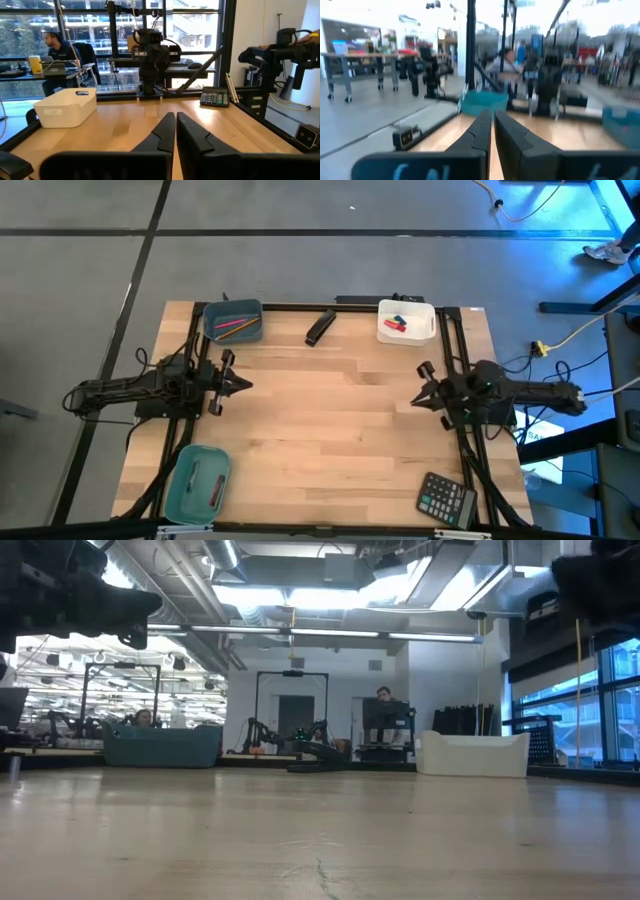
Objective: Sort crayons/erasers/pens/pencils in bins
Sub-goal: Return to Home Position
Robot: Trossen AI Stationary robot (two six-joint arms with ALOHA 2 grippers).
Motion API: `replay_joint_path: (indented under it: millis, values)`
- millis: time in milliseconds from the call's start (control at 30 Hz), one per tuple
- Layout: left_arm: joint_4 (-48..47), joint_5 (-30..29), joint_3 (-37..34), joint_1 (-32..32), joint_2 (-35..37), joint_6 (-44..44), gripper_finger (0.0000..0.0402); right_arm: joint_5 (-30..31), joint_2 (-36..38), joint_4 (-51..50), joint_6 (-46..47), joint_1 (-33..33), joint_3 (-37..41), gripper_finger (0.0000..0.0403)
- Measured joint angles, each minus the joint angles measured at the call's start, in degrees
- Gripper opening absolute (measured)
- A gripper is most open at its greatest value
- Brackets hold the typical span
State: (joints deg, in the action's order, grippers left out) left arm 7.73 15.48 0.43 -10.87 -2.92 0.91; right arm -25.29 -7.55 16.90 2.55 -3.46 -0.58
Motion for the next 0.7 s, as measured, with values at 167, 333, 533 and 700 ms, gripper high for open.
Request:
replay_joint_path:
  millis: [167, 333, 533, 700]
  values:
    - [0.0, 0.0, 0.0, 0.0, 0.0, 0.0, 0.0018, -0.3, 7.4, 0.9, 0.1, -2.0, -0.2, 0.0026]
    - [0.3, -0.1, 0.0, 0.0, 0.0, 0.0, 0.0026, 0.8, 7.4, 3.3, 0.0, -2.1, -0.4, 0.0026]
    - [0.4, 0.1, 0.0, 0.0, 0.0, 0.0, 0.0027, -0.2, 7.4, 2.9, 0.0, -1.9, -0.4, 0.0025]
    - [0.4, 0.1, 0.0, 0.0, 0.0, 0.0, 0.002, -0.2, 7.4, 2.3, 0.0, -1.9, -0.4, 0.0025]
